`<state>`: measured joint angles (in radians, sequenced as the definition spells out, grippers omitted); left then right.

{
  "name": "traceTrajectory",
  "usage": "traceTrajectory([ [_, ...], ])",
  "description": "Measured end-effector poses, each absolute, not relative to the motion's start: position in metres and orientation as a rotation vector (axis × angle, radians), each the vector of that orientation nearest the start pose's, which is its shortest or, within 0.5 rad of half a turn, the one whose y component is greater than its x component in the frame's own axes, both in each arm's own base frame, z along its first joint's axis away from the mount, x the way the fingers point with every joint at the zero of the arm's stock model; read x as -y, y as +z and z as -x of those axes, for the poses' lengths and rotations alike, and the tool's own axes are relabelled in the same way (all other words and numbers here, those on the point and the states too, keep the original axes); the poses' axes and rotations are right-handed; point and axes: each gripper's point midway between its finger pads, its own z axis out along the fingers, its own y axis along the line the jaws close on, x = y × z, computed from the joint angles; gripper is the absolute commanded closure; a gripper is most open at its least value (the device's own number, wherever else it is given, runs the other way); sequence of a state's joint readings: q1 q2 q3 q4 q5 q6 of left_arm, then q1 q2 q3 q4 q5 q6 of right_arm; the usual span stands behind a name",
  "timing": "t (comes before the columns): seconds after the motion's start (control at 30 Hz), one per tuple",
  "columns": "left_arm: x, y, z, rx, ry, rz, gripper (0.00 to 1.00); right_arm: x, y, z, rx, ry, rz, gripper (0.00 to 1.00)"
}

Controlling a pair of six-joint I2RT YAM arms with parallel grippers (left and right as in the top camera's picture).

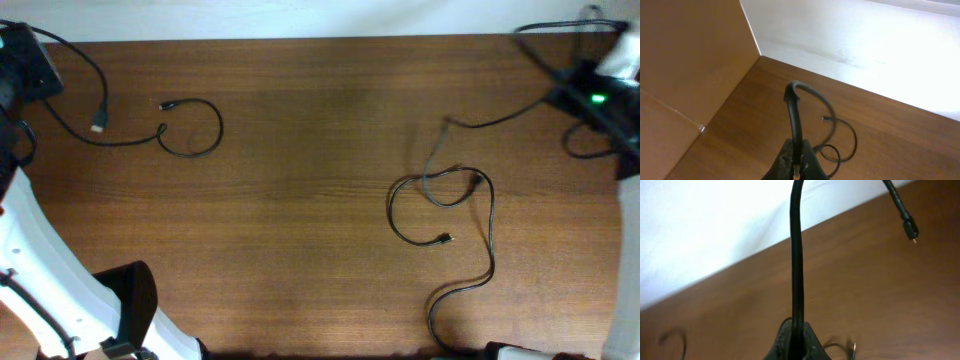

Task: Untangle cables

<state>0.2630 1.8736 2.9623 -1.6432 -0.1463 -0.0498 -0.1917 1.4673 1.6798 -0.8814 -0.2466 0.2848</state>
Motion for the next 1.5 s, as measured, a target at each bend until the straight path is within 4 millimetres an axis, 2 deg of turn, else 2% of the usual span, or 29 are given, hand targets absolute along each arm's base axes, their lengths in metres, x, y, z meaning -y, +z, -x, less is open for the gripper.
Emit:
traceTrajectory([
  [0.03,-0.117,0.482,-0.348,-2.091,0.276,0.411,1.0,0.014,0.338,-0.411,-2.211,0.334,-0.324,0.96],
  [0.13,-0.104,0.482,-0.353,-2.097,0.248,0.369,1.0,-0.03,0.338,-0.413,-2.226,0.336,-0.193,0.96],
  [0.27,-0.077,0.482,-0.36,-2.105,0.2,0.289,1.0,-0.095,0.341,-0.404,-2.235,0.376,-0.009,0.96],
  [0.33,-0.064,0.482,-0.362,-2.109,0.177,0.252,1.0,-0.124,0.347,-0.394,-2.236,0.407,0.073,0.96],
  [0.4,-0.052,0.481,-0.365,-2.115,0.158,0.214,1.0,-0.159,0.357,-0.374,-2.24,0.449,0.179,0.96],
  [0.43,-0.047,0.48,-0.367,-2.12,0.15,0.196,1.0,-0.162,0.359,-0.372,-2.238,0.453,0.189,0.96],
  [0.47,-0.039,0.477,-0.371,-2.129,0.139,0.174,1.0,-0.19,0.37,-0.354,-2.228,0.498,0.28,0.96],
  [0.5,-0.036,0.475,-0.373,-2.135,0.133,0.163,1.0,-0.203,0.374,-0.342,-2.227,0.512,0.328,0.96],
  [0.63,-0.013,0.46,-0.385,-2.185,0.102,0.096,1.0,-0.236,0.399,-0.309,-2.176,0.523,0.446,0.96],
  [0.77,0.014,0.448,-0.395,-2.219,0.072,0.015,1.0,-0.245,0.436,-0.293,-2.075,0.505,0.461,0.96],
  [0.87,0.035,0.444,-0.397,-2.229,0.056,-0.061,1.0,-0.228,0.472,-0.299,-1.961,0.418,0.383,0.96],
  [1.0,0.045,0.444,-0.396,-2.229,0.053,-0.095,1.0,-0.181,0.52,-0.333,-1.777,0.244,0.183,0.96],
  [1.1,0.051,0.442,-0.394,-2.236,0.05,-0.114,1.0,-0.12,0.555,-0.363,-1.641,0.098,-0.017,0.96],
  [1.2,0.057,0.441,-0.392,-2.238,0.045,-0.133,1.0,-0.059,0.572,-0.381,-1.557,-0.032,-0.176,0.96],
  [1.33,0.079,0.441,-0.389,-2.233,0.019,-0.195,1.0,0.024,0.573,-0.404,-1.506,-0.218,-0.348,0.96],
  [1.5,0.104,0.439,-0.38,-2.238,-0.008,-0.273,1.0,0.115,0.534,-0.434,-1.561,-0.412,-0.496,0.96],
])
